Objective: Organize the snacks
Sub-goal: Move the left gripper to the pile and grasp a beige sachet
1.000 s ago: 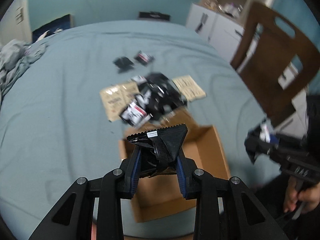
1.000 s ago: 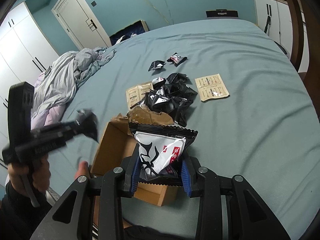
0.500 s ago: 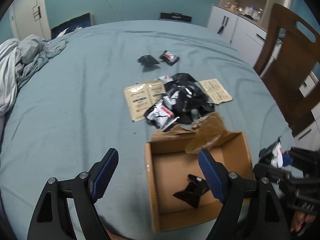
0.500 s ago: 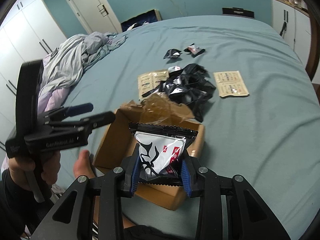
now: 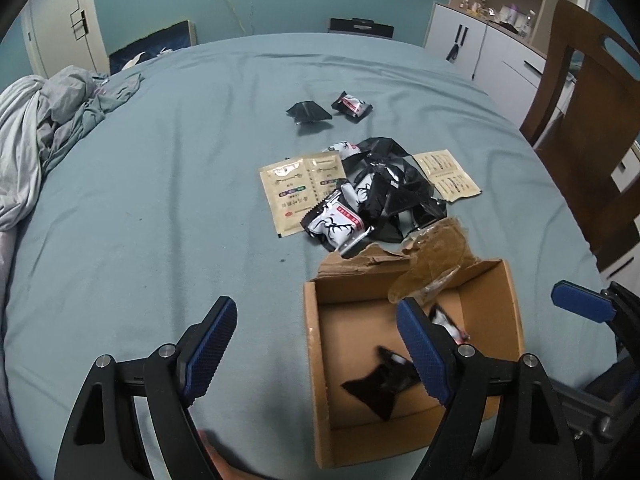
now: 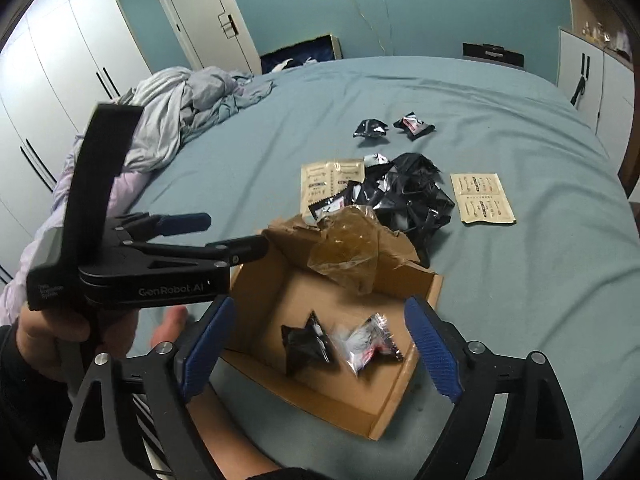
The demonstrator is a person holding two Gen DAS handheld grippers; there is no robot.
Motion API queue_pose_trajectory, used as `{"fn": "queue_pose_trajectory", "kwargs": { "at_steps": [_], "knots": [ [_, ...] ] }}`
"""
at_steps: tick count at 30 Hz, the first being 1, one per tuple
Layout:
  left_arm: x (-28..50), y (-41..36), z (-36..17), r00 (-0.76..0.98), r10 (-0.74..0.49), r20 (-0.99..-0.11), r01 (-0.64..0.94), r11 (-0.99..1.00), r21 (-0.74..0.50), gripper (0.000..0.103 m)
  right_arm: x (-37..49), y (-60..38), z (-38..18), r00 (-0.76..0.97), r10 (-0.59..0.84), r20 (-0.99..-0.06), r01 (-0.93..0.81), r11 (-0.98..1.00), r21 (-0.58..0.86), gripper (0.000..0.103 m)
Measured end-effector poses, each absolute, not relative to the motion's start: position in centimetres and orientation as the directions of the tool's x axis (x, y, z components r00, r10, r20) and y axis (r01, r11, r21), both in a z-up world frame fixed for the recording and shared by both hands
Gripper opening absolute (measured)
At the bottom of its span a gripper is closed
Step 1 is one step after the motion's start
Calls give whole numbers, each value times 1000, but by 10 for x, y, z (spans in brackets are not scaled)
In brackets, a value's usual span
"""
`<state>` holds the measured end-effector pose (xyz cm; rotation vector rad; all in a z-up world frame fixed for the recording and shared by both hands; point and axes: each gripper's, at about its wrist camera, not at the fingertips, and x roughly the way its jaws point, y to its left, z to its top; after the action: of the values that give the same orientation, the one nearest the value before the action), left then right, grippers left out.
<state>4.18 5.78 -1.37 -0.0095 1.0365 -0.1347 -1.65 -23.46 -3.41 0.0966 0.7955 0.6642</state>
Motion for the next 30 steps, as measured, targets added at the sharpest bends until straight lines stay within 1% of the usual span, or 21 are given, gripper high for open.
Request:
{"fn": "queue_pose_trajectory", "kwargs": {
  "at_steps": [4, 8, 10, 13, 19, 21, 25, 30],
  "knots": [
    [42, 61, -12, 509, -99, -855, 89, 994, -62, 83, -10, -245, -41, 519, 537, -665, -441, 834, 330, 87],
    [42, 64, -10, 520, -76, -851, 77, 996, -43, 83, -1, -258, -41, 512, 526, -679, -376, 848, 374, 87],
    [41, 65, -9, 524, -70, -849, 72, 997, -38, 83, 2, -265, -37, 520, 504, -690, -350, 862, 366, 87],
    [41, 66, -9, 529, -61, -846, 71, 997, -27, 83, 7, -279, -28, 518, 473, -713, -352, 877, 326, 87],
    [46, 63, -8, 530, -57, -846, 79, 997, -17, 83, 21, -301, -11, 580, 350, -736, -324, 927, 186, 87],
    [47, 63, -8, 527, -63, -848, 81, 996, -24, 83, 28, -305, -16, 579, 350, -737, -293, 932, 212, 87],
    [51, 62, -10, 513, -73, -855, 89, 995, -32, 83, 52, -311, -34, 532, 398, -747, -230, 918, 324, 87],
    [60, 62, -13, 508, -65, -859, 83, 996, -25, 83, 79, -316, -35, 538, 386, -749, -203, 922, 329, 87]
  ]
}}
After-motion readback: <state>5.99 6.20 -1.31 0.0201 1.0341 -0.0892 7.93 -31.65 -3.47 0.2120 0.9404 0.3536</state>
